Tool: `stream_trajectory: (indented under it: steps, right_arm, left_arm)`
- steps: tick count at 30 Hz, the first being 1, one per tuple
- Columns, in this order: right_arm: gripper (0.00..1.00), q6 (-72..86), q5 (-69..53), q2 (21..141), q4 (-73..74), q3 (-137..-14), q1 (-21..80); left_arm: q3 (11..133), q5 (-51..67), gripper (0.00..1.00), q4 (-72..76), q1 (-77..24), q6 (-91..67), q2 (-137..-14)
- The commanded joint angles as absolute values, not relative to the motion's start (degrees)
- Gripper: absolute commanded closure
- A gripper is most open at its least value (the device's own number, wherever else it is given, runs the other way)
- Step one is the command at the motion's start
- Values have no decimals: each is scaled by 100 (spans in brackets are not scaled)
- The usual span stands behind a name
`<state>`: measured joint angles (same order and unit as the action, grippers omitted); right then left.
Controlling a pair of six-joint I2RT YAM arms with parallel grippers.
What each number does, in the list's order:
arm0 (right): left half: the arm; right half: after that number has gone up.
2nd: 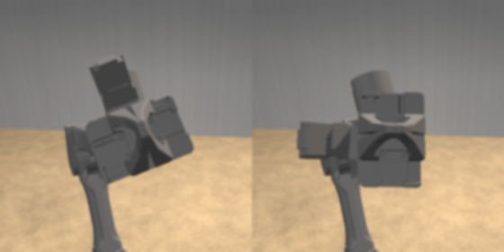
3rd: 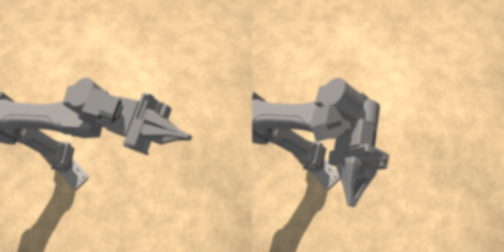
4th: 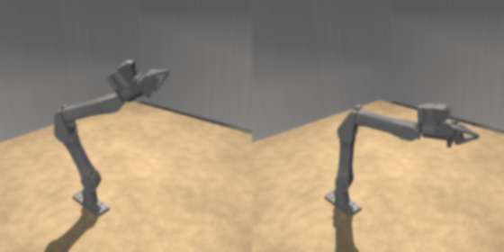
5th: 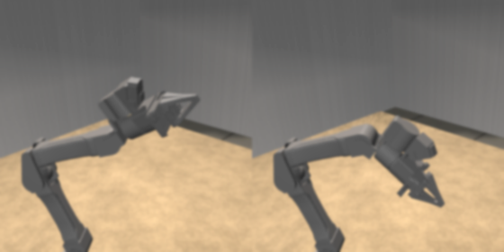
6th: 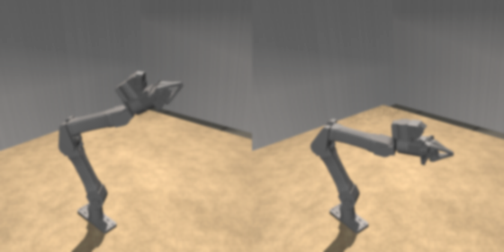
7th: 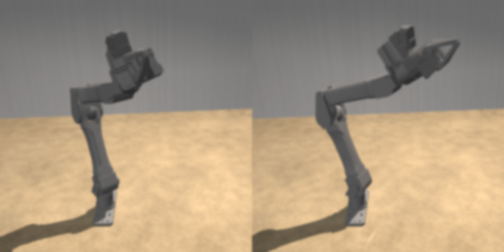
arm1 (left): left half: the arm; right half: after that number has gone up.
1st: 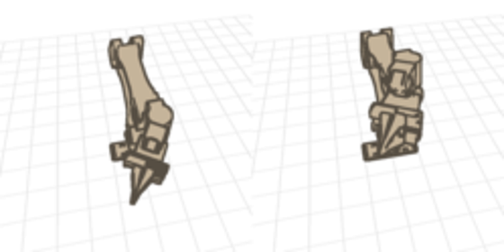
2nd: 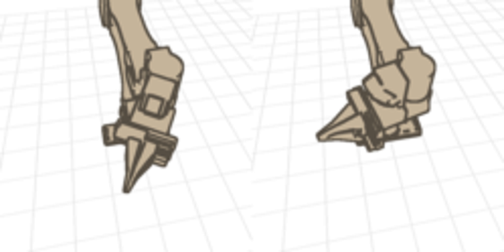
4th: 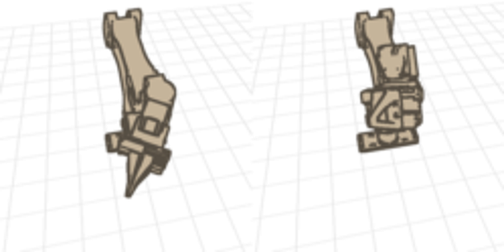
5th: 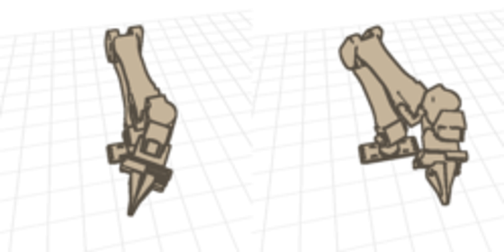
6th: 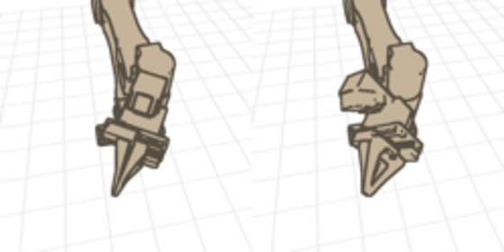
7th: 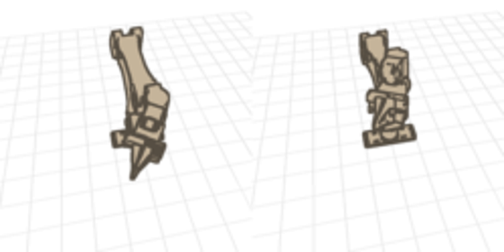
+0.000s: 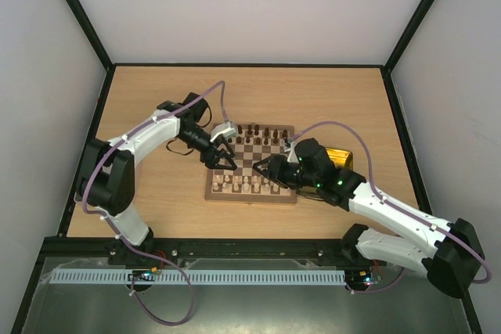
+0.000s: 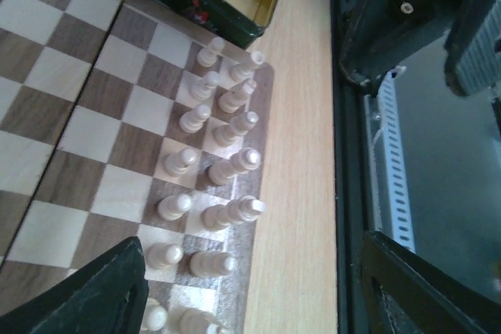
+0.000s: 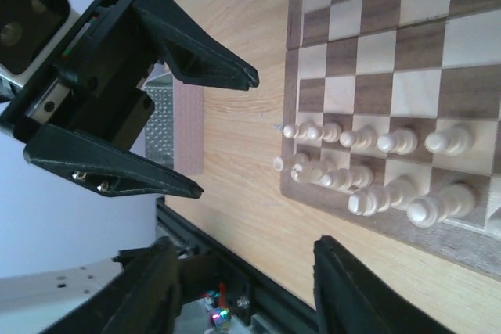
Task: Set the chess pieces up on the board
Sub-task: Reset both arms
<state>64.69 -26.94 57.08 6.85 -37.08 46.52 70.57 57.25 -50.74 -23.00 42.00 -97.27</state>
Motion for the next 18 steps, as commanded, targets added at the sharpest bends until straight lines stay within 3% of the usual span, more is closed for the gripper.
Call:
stream_trajectory:
  steps: [1,3,9,18]
  right_arm:
    - [46,6206,-2142,5471,1148,-3718,4685]
    - [38,6002,-1817,5431,1501,-3732,4685]
    - [35,5355,-745,5547,2419,-4002,4685]
    - [34,4674,738,5969,3848,-4892,4686]
  left_arm:
    - [7155,5355,26,-4900,-2292,3977,-9491]
    - [6987,4914,19,-4475,-2321,3610,-9209]
    - [6437,3477,2,-3603,-2612,2947,-8442]
    - [6088,2396,1,-3713,-2874,2910,-7799]
